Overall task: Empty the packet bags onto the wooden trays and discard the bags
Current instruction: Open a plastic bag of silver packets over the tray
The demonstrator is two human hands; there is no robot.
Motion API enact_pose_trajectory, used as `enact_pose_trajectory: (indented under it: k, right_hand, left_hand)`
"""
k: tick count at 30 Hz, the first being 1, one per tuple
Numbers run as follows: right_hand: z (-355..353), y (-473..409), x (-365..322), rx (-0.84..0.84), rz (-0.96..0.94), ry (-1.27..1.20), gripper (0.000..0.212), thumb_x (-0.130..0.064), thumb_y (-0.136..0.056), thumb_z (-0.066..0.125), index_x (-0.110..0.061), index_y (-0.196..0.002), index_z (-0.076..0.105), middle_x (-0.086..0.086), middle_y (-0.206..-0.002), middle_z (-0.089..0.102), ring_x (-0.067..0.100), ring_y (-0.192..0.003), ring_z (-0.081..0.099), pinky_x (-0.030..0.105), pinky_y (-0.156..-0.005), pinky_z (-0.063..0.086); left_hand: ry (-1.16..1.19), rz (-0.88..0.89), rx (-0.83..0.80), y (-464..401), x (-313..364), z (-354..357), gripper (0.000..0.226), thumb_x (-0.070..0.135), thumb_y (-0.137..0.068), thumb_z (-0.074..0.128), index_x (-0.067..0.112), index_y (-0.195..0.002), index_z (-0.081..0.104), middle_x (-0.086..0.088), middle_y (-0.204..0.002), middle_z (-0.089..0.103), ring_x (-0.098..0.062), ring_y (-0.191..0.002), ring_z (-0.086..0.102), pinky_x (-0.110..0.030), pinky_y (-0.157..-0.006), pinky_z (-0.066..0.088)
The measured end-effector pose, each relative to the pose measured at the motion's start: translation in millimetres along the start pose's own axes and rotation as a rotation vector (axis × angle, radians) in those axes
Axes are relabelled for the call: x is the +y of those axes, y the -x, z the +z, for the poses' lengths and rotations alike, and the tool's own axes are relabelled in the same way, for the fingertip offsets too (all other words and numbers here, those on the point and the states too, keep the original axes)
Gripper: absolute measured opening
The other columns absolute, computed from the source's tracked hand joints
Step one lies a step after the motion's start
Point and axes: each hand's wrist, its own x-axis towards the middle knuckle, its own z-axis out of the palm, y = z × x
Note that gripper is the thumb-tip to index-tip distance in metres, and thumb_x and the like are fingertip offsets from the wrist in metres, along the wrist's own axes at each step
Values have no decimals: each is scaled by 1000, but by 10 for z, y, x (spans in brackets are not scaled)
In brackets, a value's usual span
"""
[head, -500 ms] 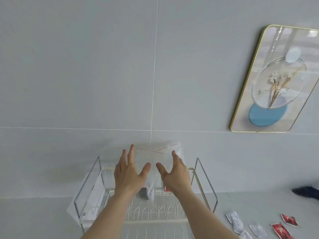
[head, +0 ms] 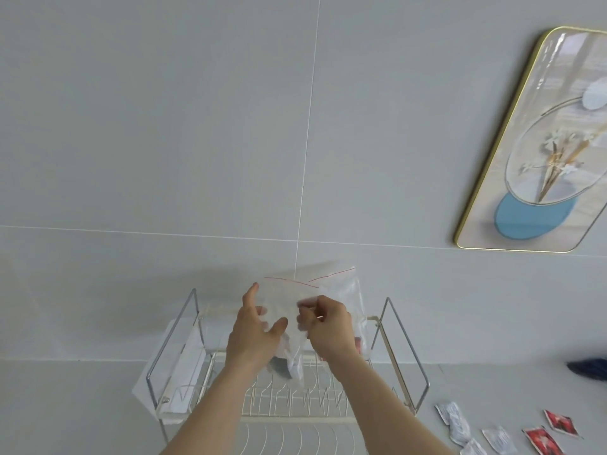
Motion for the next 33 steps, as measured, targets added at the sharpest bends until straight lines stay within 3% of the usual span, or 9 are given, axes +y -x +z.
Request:
enact_pose_trajectory:
  k: [3,5,10,15,18,21,26,28,33]
  right_hand:
    - [-62,33,-141,-65,-36,-135,16,-10,-93,59,-16,-93,74,17,-87,77,26,-75,76,33,-69,56]
    - [-164,85,-266,-90,-70,-198,14,-8,-94,59,-11,-95,73,19,-91,77,31,-81,77,36,-69,57]
    - [-583,306,-601,-130,-156,-286,16,-5,-100,54,4,-103,67,11,-106,79,31,-94,77,45,-84,59]
    - [-1025,722,-825,-176,-243,-292,17,-9,-101,54,2,-105,66,12,-106,80,33,-97,76,48,-88,58]
    - [-1196,962,-772,-185,-262,-284,14,-6,-101,54,-3,-101,67,16,-102,79,36,-94,76,47,-86,58]
    - [-1293,1162,-558,-198,-240,-294,13,-4,-100,55,-2,-101,68,21,-100,79,36,-89,76,42,-80,58]
    - [-1286,1435,-45,-219,-146,-273,13,-5,-99,58,2,-95,68,29,-90,75,27,-77,69,27,-70,55]
    - [-1252,1520,178,-254,-95,-247,12,-2,-98,58,2,-94,68,24,-85,76,26,-77,68,32,-75,54]
    - [-1093,1708,631,-196,59,-126,14,3,-94,60,-1,-87,71,1,-74,75,12,-73,67,17,-68,51]
  left_hand:
    - [127,-7,18,22,75,-177,72,40,-86,68,42,-146,27,1,-118,62,-20,-92,69,-38,-81,54]
    - [192,43,17,64,156,-305,57,45,-90,63,46,-140,37,5,-113,64,-18,-87,73,-33,-76,54]
    - [318,208,37,178,427,-602,32,56,-89,51,46,-117,62,1,-109,73,-3,-78,74,-40,-89,57]
    - [501,315,-37,485,880,-858,24,37,-101,52,29,-114,71,-5,-104,74,-22,-91,73,-38,-89,55]
    - [479,345,-182,702,1030,-928,23,26,-101,54,18,-104,75,-3,-93,75,-18,-83,71,-37,-84,58]
    - [423,346,-344,944,1032,-892,19,18,-98,59,12,-93,76,-1,-84,74,-10,-80,69,-24,-70,56]
    - [289,263,-569,1336,755,-674,16,13,-95,64,21,-99,78,-12,-93,76,-15,-72,67,-27,-69,57]
    - [233,234,-605,1460,602,-564,17,13,-95,65,22,-99,78,-6,-88,78,-12,-69,67,-28,-66,56]
    - [136,131,-654,1755,212,-314,12,13,-92,67,19,-88,76,1,-75,73,-10,-63,65,-28,-62,57]
